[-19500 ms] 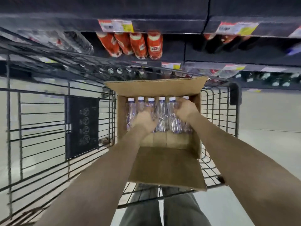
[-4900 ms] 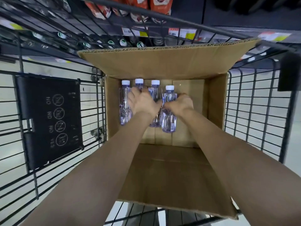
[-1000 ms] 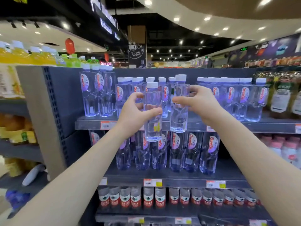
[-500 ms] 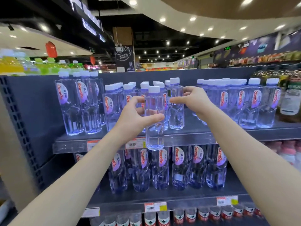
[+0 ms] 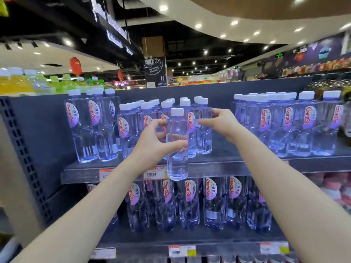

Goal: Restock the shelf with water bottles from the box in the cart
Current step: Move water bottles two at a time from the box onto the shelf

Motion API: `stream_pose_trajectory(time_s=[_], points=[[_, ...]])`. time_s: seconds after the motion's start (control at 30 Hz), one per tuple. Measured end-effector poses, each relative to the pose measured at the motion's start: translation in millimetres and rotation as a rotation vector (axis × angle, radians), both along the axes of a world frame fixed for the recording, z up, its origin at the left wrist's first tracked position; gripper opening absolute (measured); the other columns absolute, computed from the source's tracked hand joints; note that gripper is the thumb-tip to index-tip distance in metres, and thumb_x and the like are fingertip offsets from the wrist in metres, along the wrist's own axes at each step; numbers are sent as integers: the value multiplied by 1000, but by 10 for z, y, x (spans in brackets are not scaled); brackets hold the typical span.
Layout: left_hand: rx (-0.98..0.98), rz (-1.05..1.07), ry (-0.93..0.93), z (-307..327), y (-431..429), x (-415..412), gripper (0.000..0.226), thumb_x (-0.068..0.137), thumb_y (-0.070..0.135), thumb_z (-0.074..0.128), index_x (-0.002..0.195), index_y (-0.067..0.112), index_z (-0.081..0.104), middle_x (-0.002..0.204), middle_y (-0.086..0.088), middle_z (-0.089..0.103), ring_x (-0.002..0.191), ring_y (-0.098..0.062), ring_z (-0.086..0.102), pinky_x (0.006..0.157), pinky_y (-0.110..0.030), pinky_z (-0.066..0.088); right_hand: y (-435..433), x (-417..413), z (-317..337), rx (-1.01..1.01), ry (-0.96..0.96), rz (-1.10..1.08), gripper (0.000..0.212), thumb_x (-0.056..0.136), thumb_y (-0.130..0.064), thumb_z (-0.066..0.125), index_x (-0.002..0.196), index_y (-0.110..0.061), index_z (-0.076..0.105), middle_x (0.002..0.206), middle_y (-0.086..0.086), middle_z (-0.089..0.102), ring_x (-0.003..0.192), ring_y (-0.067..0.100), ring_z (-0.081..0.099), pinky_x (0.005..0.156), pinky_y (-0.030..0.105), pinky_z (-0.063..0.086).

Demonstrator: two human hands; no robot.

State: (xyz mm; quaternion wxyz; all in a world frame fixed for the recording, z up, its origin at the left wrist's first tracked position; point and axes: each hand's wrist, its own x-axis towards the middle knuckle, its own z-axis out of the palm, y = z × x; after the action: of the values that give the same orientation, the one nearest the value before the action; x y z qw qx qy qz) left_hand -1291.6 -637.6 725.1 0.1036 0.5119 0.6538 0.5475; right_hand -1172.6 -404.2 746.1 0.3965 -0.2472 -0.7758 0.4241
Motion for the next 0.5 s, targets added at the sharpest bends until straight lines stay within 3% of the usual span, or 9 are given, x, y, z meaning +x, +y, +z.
stream_pose_trajectory(time_s=[0.1, 0.37, 0.5], points=[[8, 14, -1, 7, 6, 49, 75, 74, 42, 93, 132, 34, 46, 106, 11, 80, 104, -9, 75, 90, -36, 57, 54, -68, -40, 43, 11, -55, 22, 80, -28, 86, 101, -28, 79, 101, 6, 78, 96, 24, 73, 85, 37, 58], [46, -7, -43, -24, 27, 188, 69, 80, 27, 90, 132, 28, 45, 102, 10, 81, 97, -12, 78, 83, -30, 55, 17, -134, -55, 142, -29, -180, 29, 83, -37, 82, 110, -30, 76, 85, -11, 70, 79, 12, 63, 65, 29, 49], [44, 4, -30, -47, 50, 212, 71, 79, 30, 91, 133, 29, 45, 103, 12, 81, 100, -7, 76, 89, -33, 56, 24, -141, -71, 179, -39, -179, 39, 85, -38, 81, 122, -28, 72, 95, -11, 71, 75, -1, 57, 59, 20, 40]])
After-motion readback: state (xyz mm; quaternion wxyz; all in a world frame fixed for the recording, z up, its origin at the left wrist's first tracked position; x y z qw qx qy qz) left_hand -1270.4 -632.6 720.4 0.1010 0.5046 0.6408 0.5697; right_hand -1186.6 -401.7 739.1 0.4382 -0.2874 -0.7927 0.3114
